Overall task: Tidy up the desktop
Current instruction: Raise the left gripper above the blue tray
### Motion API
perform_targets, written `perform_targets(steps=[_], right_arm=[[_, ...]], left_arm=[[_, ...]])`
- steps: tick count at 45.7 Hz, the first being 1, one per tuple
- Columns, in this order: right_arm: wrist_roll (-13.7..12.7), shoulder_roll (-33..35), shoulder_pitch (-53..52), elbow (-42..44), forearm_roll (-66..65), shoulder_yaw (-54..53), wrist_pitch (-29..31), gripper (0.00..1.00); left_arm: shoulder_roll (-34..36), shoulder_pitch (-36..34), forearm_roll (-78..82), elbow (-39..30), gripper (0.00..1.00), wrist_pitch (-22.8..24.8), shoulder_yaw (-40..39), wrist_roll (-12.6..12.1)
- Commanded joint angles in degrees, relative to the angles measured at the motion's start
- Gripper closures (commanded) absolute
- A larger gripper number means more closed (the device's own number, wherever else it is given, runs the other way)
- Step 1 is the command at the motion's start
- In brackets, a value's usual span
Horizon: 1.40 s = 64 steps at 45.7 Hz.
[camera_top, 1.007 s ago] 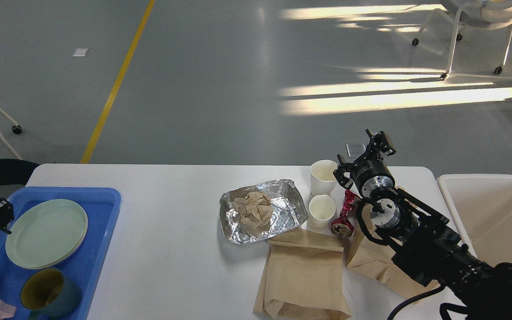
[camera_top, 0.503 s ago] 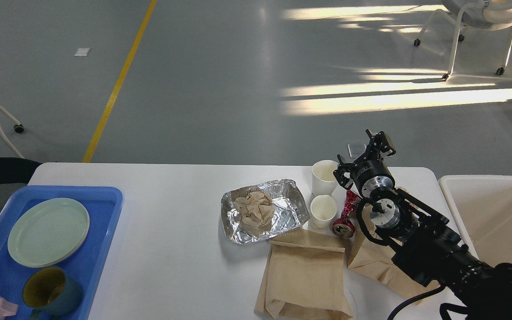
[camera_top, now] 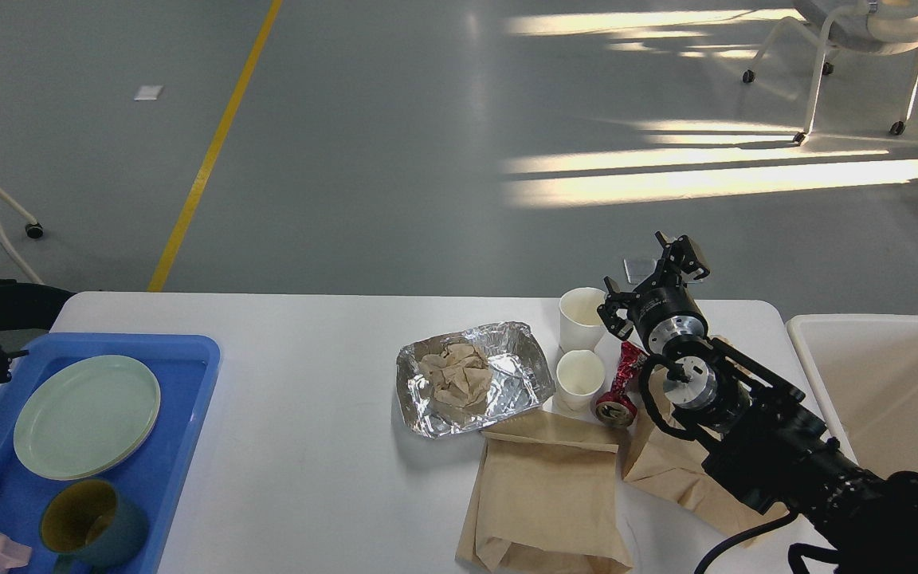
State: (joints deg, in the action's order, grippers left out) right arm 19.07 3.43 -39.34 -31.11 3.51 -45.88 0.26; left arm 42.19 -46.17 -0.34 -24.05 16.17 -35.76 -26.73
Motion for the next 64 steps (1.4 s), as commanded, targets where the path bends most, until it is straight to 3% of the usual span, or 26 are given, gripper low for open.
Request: perform_targets(steps=[1, 9, 15, 24, 30, 42, 48, 57, 64], right_arm=[[0.0, 0.0, 0.0, 0.0, 0.0, 0.0, 0.0, 0.00], [0.0, 0.0, 0.0, 0.1, 0.0, 0.0, 0.0, 0.00], [0.0, 0.0, 0.1, 0.0, 0.0, 0.0, 0.0, 0.00], [0.0, 0.0, 0.1, 0.0, 0.0, 0.0, 0.0, 0.00], [0.0, 0.0, 0.0, 0.0, 0.0, 0.0, 0.0, 0.00], [0.0, 0.0, 0.0, 0.0, 0.0, 0.0, 0.0, 0.00], [0.0, 0.0, 0.0, 0.0, 0.0, 0.0, 0.0, 0.00], [0.0, 0.0, 0.1, 0.0, 0.0, 0.0, 0.0, 0.00], [0.0, 0.0, 0.1, 0.1, 0.0, 0.0, 0.0, 0.00]], left_arm=[[-2.8, 3.2, 0.0, 0.0, 0.04, 0.4, -17.3, 0.4], [-10.0, 7.2, -0.1, -0.5, 0.04, 1.7, -37.3, 2.4], [-12.1, 7.6, -0.1, -0.6, 0.04, 1.8, -41.4, 6.1], [-13.4, 8.2, 0.1, -0.1, 0.04, 1.7, -40.4, 12.0], [-13.7, 8.2, 0.6, -0.1, 0.04, 1.8, -37.9, 12.1], [-13.0, 5.9, 1.0, -0.6, 0.04, 2.2, -24.8, 11.7], [-13.0, 6.0, 0.3, -0.6, 0.04, 6.6, -25.0, 13.0], [-13.9, 7.2, 0.3, -0.6, 0.04, 14.0, -23.8, 17.2], [-13.8, 9.6, 0.3, -0.6, 0.04, 16.8, -23.9, 17.5]])
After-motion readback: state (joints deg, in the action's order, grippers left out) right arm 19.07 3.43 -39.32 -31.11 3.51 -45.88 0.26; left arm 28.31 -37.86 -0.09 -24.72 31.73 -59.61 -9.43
